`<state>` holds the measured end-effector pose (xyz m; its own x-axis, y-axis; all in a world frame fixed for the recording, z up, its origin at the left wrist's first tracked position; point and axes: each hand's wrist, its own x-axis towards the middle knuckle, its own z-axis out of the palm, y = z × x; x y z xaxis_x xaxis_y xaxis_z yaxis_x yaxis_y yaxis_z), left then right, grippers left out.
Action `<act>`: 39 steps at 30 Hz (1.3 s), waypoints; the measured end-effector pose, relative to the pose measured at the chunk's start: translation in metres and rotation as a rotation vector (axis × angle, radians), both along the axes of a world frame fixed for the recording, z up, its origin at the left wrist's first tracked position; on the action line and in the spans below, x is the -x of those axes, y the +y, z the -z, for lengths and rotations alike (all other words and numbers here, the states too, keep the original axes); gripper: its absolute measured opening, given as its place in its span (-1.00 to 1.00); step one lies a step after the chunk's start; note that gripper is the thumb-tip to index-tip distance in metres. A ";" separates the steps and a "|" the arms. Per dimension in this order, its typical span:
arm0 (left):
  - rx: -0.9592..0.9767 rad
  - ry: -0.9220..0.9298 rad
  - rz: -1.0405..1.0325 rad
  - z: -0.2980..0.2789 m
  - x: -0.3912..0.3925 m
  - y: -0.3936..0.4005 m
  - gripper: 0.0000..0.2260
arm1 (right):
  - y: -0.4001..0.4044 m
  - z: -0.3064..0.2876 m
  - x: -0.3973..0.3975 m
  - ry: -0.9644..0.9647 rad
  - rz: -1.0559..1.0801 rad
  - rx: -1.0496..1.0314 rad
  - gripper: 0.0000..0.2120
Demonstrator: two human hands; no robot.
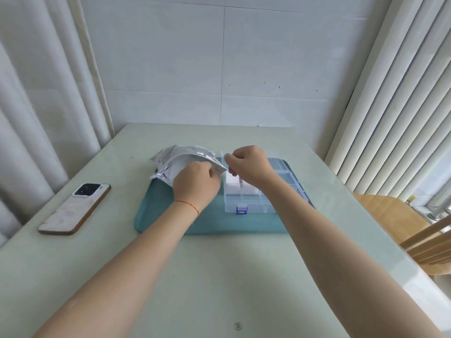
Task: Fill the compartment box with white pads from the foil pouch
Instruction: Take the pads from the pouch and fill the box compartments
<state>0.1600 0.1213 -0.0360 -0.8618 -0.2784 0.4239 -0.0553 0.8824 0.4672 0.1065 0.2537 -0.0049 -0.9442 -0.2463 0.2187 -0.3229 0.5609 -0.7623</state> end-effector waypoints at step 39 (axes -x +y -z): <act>-0.122 0.164 -0.064 0.028 -0.025 -0.072 -0.76 | -0.081 0.037 -0.015 0.150 0.050 -0.288 -0.84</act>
<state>0.1847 0.0497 -0.0638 -0.7633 -0.3880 0.5166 -0.0239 0.8160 0.5775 0.1218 0.1730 -0.0415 -0.9192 -0.2725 0.2843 -0.3863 0.7643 -0.5164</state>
